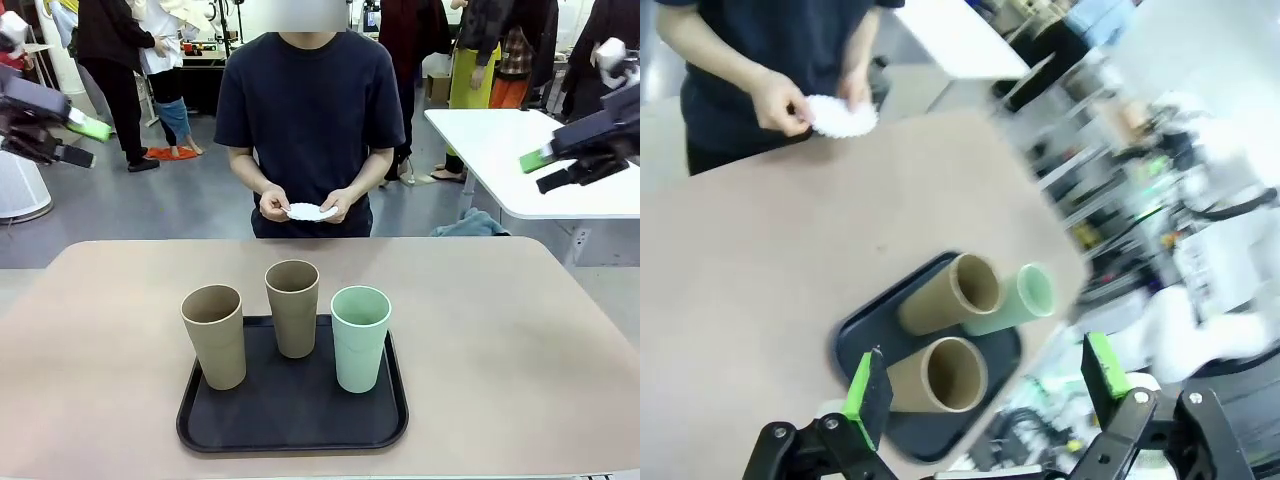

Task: Place coasters on the table and set cups on them.
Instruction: Pick up one Reusable plastic cup and place it on a coaster set by the human.

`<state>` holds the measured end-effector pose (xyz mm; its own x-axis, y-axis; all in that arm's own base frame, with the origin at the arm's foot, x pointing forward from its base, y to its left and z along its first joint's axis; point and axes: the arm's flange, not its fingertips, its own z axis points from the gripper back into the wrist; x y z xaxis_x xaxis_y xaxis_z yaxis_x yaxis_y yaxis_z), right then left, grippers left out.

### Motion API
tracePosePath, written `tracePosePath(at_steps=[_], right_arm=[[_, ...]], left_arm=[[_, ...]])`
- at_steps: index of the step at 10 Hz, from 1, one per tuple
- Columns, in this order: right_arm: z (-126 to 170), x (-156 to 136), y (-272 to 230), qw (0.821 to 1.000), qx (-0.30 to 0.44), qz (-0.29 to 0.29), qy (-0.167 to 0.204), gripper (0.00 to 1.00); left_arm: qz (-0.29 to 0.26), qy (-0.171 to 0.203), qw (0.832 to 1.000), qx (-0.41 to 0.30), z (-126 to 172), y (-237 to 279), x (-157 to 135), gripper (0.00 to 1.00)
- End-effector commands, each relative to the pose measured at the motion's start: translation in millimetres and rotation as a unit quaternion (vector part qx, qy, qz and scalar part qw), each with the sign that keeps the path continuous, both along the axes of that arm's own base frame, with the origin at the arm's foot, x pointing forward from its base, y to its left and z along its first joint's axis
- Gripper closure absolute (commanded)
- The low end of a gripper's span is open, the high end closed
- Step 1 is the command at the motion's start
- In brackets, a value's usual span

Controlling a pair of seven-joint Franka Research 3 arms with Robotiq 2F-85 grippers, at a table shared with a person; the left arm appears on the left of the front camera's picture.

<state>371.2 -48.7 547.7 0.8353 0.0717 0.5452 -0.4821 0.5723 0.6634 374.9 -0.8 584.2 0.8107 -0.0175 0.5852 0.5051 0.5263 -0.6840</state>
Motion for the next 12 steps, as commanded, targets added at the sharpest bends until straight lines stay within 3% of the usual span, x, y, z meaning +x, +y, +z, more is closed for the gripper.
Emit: tracePosePath(at_steps=[1,2,4,8,11,12], right_arm=[[-17.8,7.3,-41.4,0.969,0.169,-0.021,0.176,0.00],[-27.6,0.1,-68.6,0.966,0.171,-0.024,0.191,0.00],[-41.4,-12.2,-122.5,0.958,0.202,-0.058,0.194,0.00],[-43.2,-34.8,-189.8,0.950,0.198,-0.160,0.180,0.00],[-39.7,-37.9,-193.5,0.953,0.193,-0.152,0.176,0.00],[-44.1,-44.4,-203.7,0.952,0.187,-0.161,0.182,0.00]], left_arm=[[0.089,0.178,0.967,-0.158,-20.6,49.2,15.3,0.00],[0.114,0.212,0.959,-0.150,-27.0,84.2,13.4,0.00],[0.158,0.242,0.946,-0.144,-33.0,147.0,2.9,0.00],[0.204,0.244,0.942,-0.109,-23.4,224.8,-34.2,0.00],[0.191,0.248,0.946,-0.085,-28.0,240.9,-48.5,0.00],[0.211,0.241,0.941,-0.110,-25.9,237.4,-46.4,0.00]])
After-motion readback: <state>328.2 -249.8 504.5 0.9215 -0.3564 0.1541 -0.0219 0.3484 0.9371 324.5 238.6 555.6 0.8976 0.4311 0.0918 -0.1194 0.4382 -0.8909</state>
